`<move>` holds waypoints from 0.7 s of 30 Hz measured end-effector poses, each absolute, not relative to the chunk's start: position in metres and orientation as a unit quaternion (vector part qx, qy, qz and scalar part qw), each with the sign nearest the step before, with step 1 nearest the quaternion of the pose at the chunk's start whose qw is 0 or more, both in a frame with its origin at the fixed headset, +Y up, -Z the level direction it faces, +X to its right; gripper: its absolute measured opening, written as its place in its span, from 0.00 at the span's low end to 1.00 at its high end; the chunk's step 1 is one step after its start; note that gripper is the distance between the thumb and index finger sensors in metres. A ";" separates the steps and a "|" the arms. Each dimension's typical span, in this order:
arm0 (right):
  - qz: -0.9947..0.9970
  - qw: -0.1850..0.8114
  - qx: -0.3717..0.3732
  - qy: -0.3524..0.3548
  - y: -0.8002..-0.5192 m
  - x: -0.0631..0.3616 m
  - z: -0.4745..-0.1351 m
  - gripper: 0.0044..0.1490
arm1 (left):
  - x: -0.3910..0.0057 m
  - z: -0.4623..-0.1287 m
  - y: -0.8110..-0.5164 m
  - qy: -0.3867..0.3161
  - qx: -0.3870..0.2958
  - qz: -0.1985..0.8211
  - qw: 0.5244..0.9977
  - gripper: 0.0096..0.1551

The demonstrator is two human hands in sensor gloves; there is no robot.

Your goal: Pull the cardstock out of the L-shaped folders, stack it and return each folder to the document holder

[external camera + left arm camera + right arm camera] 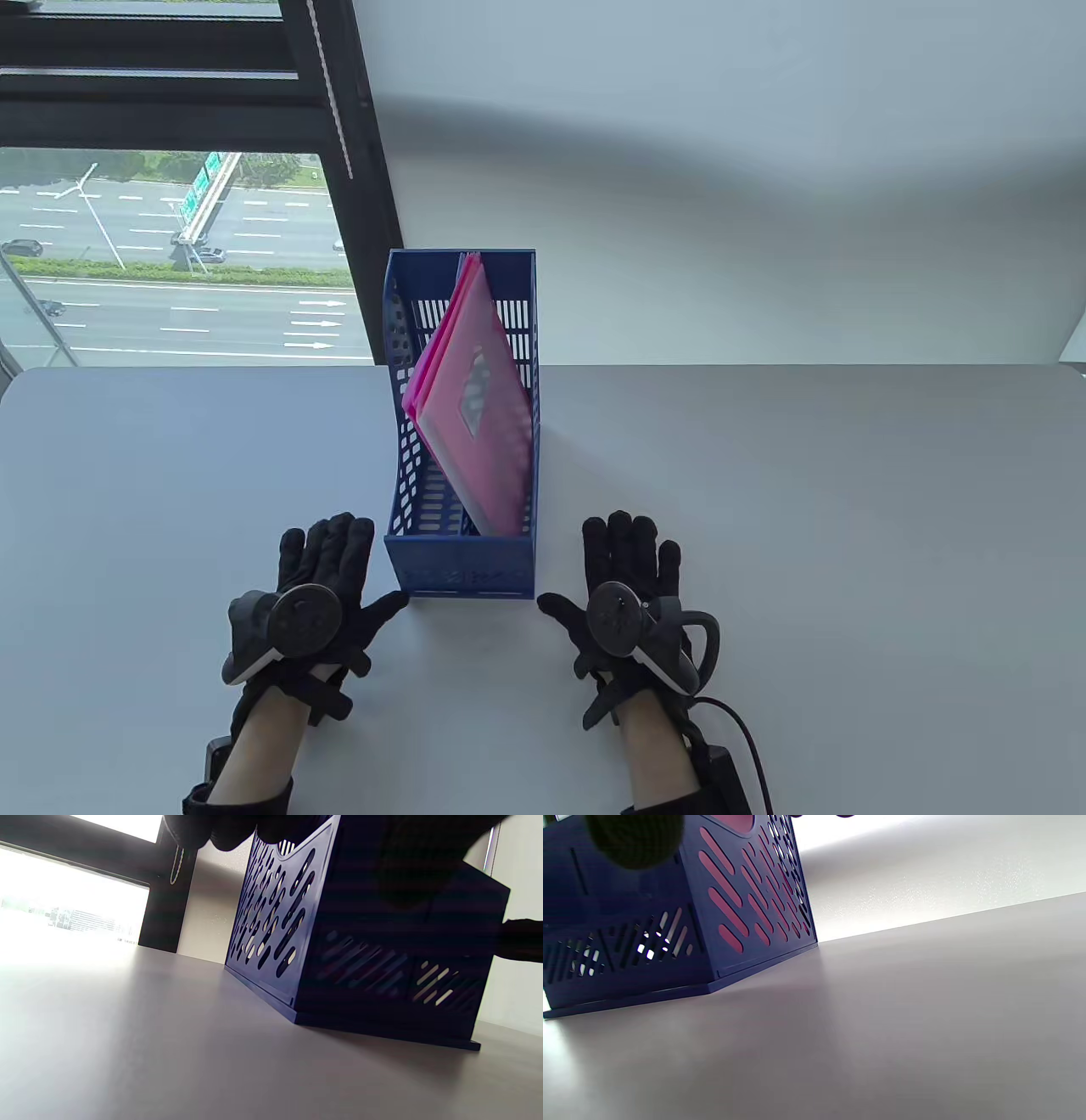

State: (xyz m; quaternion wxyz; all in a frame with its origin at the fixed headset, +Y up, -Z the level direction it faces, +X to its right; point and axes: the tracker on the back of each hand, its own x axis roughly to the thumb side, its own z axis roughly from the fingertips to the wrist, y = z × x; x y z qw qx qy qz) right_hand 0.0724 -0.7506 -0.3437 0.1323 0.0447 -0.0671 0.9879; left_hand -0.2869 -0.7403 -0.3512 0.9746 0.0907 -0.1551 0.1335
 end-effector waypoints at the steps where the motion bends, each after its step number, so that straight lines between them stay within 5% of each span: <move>1: 0.988 0.132 0.044 -0.070 -0.751 0.073 -0.343 0.64 | -0.287 -0.351 -0.741 -0.155 0.091 0.135 0.974 0.55; 11: 0.983 0.136 0.038 -0.116 -0.746 0.079 -0.341 0.62 | -0.288 -0.351 -0.738 -0.158 0.098 0.140 0.972 0.55; 17: 0.958 0.158 0.009 -0.239 -0.720 0.079 -0.327 0.52 | -0.287 -0.351 -0.738 -0.162 0.101 0.143 0.971 0.55; 21: 0.960 0.167 -0.003 -0.225 -0.700 0.062 -0.326 0.54 | -0.286 -0.351 -0.738 -0.163 0.101 0.140 0.971 0.55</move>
